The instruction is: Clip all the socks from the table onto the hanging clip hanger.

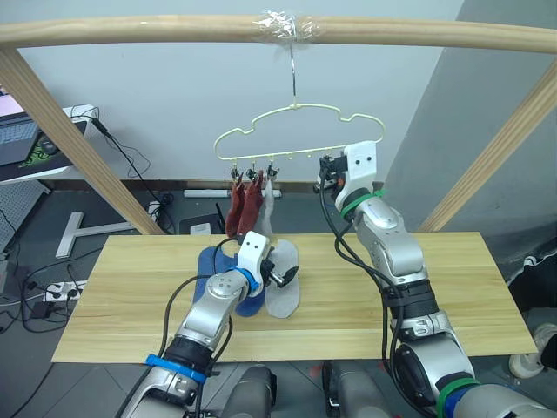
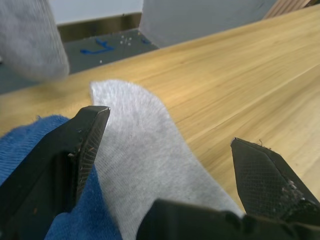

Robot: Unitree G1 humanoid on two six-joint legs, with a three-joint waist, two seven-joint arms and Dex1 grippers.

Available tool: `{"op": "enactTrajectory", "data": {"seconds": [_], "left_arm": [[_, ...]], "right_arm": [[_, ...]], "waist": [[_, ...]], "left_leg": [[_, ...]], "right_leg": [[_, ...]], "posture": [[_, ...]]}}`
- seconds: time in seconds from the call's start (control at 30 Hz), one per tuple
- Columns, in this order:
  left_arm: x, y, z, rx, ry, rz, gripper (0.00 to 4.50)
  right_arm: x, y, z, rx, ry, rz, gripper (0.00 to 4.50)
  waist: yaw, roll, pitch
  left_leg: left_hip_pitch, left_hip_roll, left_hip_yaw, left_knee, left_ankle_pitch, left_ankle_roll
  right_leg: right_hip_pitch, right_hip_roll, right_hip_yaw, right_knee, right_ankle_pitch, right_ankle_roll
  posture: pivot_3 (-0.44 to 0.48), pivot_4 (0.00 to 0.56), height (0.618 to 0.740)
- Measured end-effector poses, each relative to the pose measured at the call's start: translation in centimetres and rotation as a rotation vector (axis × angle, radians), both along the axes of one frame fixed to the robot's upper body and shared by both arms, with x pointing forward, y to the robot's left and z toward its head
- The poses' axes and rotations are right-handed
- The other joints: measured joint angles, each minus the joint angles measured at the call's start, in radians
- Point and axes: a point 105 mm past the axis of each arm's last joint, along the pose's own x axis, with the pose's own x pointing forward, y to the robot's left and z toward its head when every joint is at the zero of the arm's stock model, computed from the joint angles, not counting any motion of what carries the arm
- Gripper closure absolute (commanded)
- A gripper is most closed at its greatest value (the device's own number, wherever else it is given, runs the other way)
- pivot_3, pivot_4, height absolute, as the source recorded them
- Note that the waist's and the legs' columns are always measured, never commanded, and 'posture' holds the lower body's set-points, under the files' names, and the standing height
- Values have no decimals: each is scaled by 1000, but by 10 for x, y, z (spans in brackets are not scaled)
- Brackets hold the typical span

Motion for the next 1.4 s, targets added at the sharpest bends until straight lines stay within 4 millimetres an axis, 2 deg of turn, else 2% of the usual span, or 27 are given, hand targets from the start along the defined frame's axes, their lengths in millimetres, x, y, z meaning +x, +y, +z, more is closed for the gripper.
{"op": "enactTrajectory", "data": {"seconds": [0.1,0.2,0.33,0.47,0.63,0.67,0.83,0.97,1.07,1.23,1.4], "left_arm": [[-1,1,-14,18,43,8,0],[-3,-5,-21,20,72,-14,597],[-9,-14,-29,2,125,-43,1777],[-11,-14,-30,2,135,-55,2942],[-27,-18,-35,-6,153,-101,4465],[-29,-19,-36,-6,157,-111,4492],[-45,-21,-38,4,159,-181,4492],[-42,-20,-35,30,112,-189,4492],[-39,-22,-29,31,65,-188,3895],[-32,-33,-5,34,-51,-229,2431],[-33,-39,-6,48,-64,-227,920]], "right_arm": [[0,-1,0,1,-1,-4,4477],[0,0,0,1,3,-4,4500],[0,-1,0,0,3,-5,4500],[-1,-1,0,0,6,-5,4500],[-1,-1,0,-1,6,-5,4500],[-1,-1,0,-1,6,-6,4500],[-1,-2,0,-2,6,-7,4500],[-1,-1,0,-2,6,-7,4500],[-1,-2,0,-2,6,-7,4500],[0,-2,0,-3,6,-7,4500],[0,-2,0,-3,5,-8,4500]], "waist": [[-1,0,0],[-1,0,0],[-1,0,0],[-2,0,0],[-2,0,0],[-2,0,0],[-2,0,0],[-2,0,0],[-2,0,0],[-2,0,0],[-2,0,0]], "left_leg": [[0,0,0,0,0,0],[0,0,0,0,0,0],[0,0,0,0,0,0],[0,0,0,0,0,0],[0,0,0,0,0,0],[0,0,0,0,0,0],[0,0,0,0,0,0],[0,0,0,0,0,0],[0,0,0,0,0,0],[0,0,0,0,0,0],[0,0,0,0,0,1]], "right_leg": [[0,0,0,0,0,0],[0,0,0,0,0,0],[0,0,0,0,0,0],[0,0,0,1,0,0],[0,0,0,1,0,0],[0,0,0,1,0,0],[0,0,0,1,0,0],[0,0,0,1,0,0],[0,0,0,1,0,0],[0,-1,1,1,0,0],[0,-1,0,1,0,0]], "posture": [[13,204,740],[13,204,740],[10,210,740],[12,214,740],[12,214,740],[12,214,740],[16,218,740],[19,220,740],[18,220,740],[16,221,740],[11,221,740]]}}
